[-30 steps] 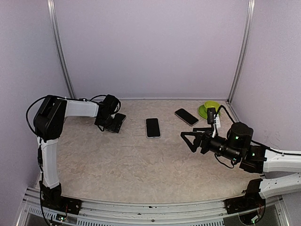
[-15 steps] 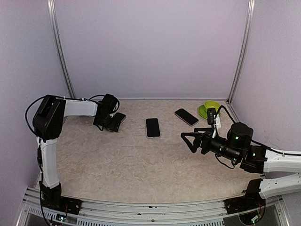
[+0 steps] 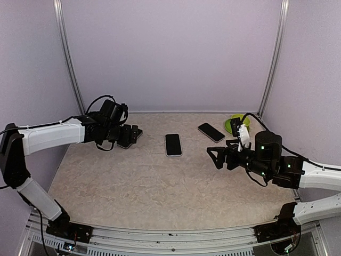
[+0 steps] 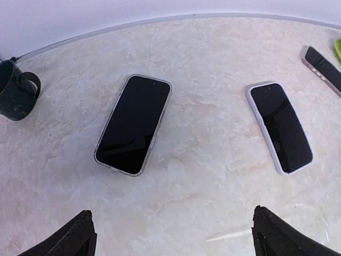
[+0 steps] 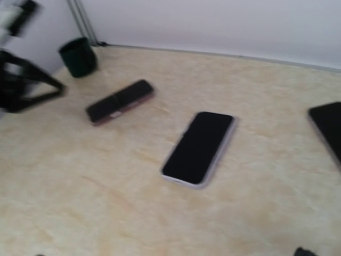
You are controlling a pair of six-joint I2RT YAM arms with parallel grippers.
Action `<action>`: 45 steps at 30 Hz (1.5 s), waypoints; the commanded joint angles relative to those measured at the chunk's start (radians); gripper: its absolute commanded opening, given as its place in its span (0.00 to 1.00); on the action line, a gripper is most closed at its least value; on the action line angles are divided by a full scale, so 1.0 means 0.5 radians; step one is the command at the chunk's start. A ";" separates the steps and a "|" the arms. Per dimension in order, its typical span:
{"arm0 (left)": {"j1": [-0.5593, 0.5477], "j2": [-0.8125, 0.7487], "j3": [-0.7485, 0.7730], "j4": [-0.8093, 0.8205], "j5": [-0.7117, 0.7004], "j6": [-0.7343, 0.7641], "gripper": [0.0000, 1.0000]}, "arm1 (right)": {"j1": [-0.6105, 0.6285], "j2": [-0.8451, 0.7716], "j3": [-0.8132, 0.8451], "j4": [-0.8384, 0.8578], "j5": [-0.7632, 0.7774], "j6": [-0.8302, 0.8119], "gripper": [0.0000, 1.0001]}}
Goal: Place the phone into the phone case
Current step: Reset both arms
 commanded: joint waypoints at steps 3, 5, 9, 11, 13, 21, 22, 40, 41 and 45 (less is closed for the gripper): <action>-0.145 -0.415 -0.319 0.233 -0.151 -0.168 0.99 | -0.051 0.092 0.141 -0.318 0.208 -0.156 1.00; -0.182 -0.534 -0.392 0.257 -0.178 -0.170 0.99 | -0.094 0.100 0.173 -0.387 0.186 -0.160 1.00; -0.208 -0.780 -0.581 0.371 -0.198 -0.213 0.99 | -0.288 0.061 0.206 -0.475 0.020 -0.151 1.00; -0.216 -0.932 -0.681 0.430 -0.207 -0.240 0.99 | -0.414 0.018 0.204 -0.513 -0.011 -0.143 1.00; -0.229 -1.053 -0.781 0.513 -0.203 -0.224 0.99 | -0.515 -0.052 0.208 -0.556 -0.038 -0.143 1.00; -0.251 -1.599 -1.014 0.516 -0.247 -0.153 0.99 | -0.769 -0.174 0.290 -0.787 -0.031 -0.197 1.00; -0.251 -1.641 -1.031 0.497 -0.244 -0.137 0.99 | -0.772 -0.179 0.289 -0.794 -0.015 -0.196 1.00; -0.251 -2.159 -1.201 0.304 -0.302 -0.061 0.99 | -0.772 -0.217 0.336 -0.875 0.078 -0.143 1.00; -0.251 -2.162 -1.199 0.305 -0.300 -0.061 0.99 | -0.772 -0.217 0.337 -0.873 0.076 -0.143 1.00; -0.251 -2.160 -1.220 0.324 -0.297 -0.055 0.99 | -0.773 -0.210 0.338 -0.880 0.059 -0.134 1.00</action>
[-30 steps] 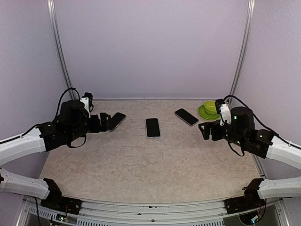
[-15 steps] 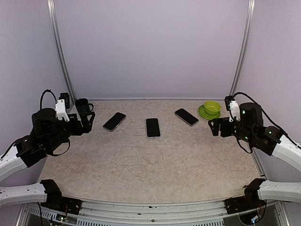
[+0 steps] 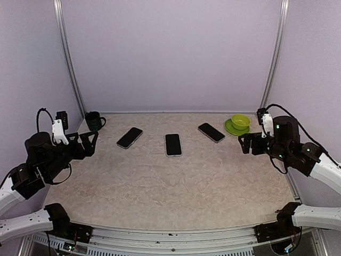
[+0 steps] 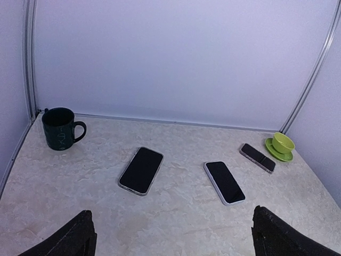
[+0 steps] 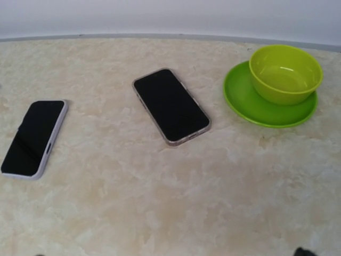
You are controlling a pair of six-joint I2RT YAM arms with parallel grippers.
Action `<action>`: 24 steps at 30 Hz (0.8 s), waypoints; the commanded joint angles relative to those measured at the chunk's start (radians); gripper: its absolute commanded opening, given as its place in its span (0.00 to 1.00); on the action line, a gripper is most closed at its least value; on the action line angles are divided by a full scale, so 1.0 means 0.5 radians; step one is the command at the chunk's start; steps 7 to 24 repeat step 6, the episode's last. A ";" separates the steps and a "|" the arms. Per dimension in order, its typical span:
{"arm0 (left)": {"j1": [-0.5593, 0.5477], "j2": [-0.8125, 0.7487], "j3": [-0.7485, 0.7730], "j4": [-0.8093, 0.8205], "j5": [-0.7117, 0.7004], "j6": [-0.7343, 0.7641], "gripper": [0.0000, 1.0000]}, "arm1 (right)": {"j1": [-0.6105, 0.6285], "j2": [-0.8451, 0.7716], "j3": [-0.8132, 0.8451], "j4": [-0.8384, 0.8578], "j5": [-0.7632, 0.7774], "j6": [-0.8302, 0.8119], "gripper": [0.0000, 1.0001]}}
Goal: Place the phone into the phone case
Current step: Reset both arms
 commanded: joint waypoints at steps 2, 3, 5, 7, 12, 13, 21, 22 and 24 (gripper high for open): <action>-0.012 0.001 -0.051 0.046 -0.023 0.028 0.99 | -0.016 -0.015 0.044 0.002 0.035 0.033 1.00; -0.011 0.004 -0.049 0.043 -0.024 0.025 0.99 | -0.016 -0.011 0.044 -0.003 0.051 0.046 1.00; -0.012 0.013 -0.051 0.032 -0.024 0.025 0.99 | -0.016 -0.007 0.054 -0.016 0.061 0.054 1.00; -0.012 0.012 -0.051 0.031 -0.026 0.024 0.99 | -0.017 -0.008 0.056 -0.018 0.048 0.054 1.00; -0.012 0.012 -0.051 0.031 -0.026 0.024 0.99 | -0.017 -0.008 0.056 -0.018 0.048 0.054 1.00; -0.012 0.012 -0.051 0.031 -0.026 0.024 0.99 | -0.017 -0.008 0.056 -0.018 0.048 0.054 1.00; -0.012 0.012 -0.051 0.031 -0.026 0.024 0.99 | -0.017 -0.008 0.056 -0.018 0.048 0.054 1.00; -0.012 0.012 -0.051 0.031 -0.026 0.024 0.99 | -0.017 -0.008 0.056 -0.018 0.048 0.054 1.00; -0.012 0.012 -0.051 0.031 -0.026 0.024 0.99 | -0.017 -0.008 0.056 -0.018 0.048 0.054 1.00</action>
